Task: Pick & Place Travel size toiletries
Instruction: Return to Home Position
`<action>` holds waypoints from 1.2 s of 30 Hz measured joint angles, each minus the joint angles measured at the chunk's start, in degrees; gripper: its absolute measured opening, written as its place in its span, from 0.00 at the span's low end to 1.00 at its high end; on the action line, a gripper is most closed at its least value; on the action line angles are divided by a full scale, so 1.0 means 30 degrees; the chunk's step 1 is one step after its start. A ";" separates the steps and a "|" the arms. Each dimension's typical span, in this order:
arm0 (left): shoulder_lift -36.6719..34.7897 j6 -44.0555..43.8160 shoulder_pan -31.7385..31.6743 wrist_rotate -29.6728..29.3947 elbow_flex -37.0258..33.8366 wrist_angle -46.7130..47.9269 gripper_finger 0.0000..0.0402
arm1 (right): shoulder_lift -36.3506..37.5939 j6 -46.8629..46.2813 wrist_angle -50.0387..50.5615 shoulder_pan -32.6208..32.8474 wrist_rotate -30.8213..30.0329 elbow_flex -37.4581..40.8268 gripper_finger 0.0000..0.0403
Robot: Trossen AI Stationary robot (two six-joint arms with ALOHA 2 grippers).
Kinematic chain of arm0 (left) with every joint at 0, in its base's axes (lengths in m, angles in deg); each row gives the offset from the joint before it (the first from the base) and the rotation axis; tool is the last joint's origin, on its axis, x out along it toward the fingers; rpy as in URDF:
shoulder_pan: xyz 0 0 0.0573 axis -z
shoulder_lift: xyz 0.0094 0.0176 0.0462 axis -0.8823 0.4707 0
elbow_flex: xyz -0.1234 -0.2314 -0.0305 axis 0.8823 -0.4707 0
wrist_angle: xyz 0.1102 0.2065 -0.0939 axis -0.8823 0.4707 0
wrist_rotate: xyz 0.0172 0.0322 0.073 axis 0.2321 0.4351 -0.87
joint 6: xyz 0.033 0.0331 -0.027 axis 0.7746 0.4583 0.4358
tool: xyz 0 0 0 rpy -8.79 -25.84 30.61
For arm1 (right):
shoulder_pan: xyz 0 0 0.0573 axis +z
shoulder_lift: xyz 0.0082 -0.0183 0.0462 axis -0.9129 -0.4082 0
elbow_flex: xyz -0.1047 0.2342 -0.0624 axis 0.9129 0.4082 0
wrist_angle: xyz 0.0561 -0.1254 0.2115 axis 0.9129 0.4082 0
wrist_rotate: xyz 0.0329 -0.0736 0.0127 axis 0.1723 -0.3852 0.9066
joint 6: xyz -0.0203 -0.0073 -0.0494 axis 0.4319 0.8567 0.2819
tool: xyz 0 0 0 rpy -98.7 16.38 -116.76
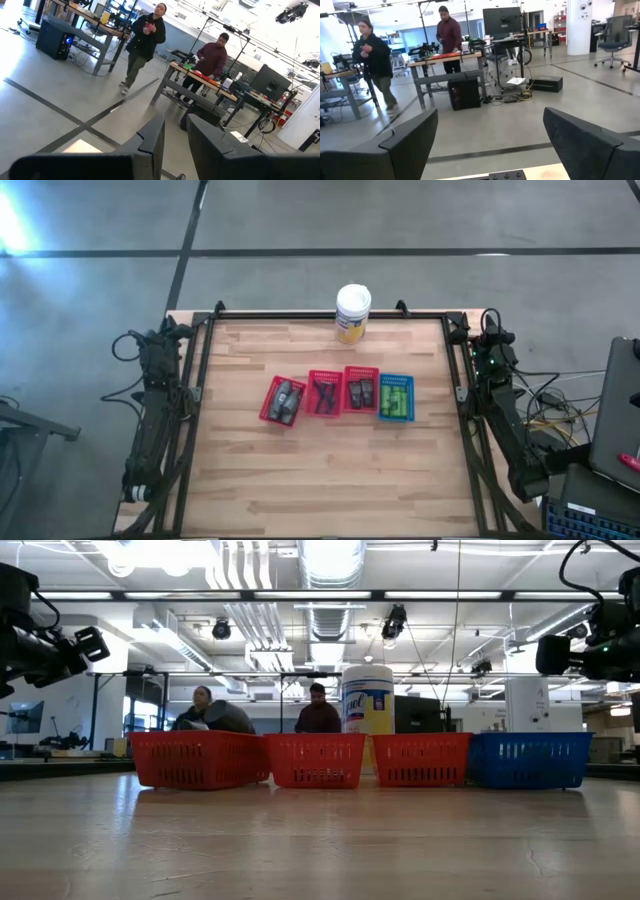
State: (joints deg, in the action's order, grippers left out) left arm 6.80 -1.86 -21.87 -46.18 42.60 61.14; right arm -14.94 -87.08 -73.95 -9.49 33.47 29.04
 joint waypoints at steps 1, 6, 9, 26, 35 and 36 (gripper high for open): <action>0.0000 0.0000 0.0000 -0.0004 0.0000 0.0000 0.22 | 0.0000 0.0000 0.0000 0.0000 0.0000 0.0000 0.89; 0.0000 -0.0002 0.0000 -0.0005 0.0000 0.0000 0.22 | 0.0000 0.0000 0.0000 0.0000 0.0000 0.0000 0.88; 0.0000 0.0000 0.0000 -0.0005 0.0000 0.0000 0.22 | 0.0000 0.0000 0.0000 0.0000 0.0000 0.0000 0.86; 0.0000 -0.0007 0.0000 -0.0005 0.0000 0.0000 0.22 | 0.0000 0.0000 0.0007 0.0000 0.0000 -0.0004 0.73; 0.0000 -0.0004 0.0000 -0.0005 0.0000 0.0000 0.22 | 0.0000 0.0000 0.0000 0.0000 0.0000 -0.0007 0.68; 0.0000 -0.0007 0.0000 -0.0005 0.0000 0.0000 0.22 | 0.0000 0.0000 0.0004 0.0000 0.0000 -0.0007 0.68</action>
State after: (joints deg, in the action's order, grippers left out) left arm 6.80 -1.88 -21.87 -46.19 42.60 61.14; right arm -14.94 -87.08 -73.94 -9.49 33.47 29.02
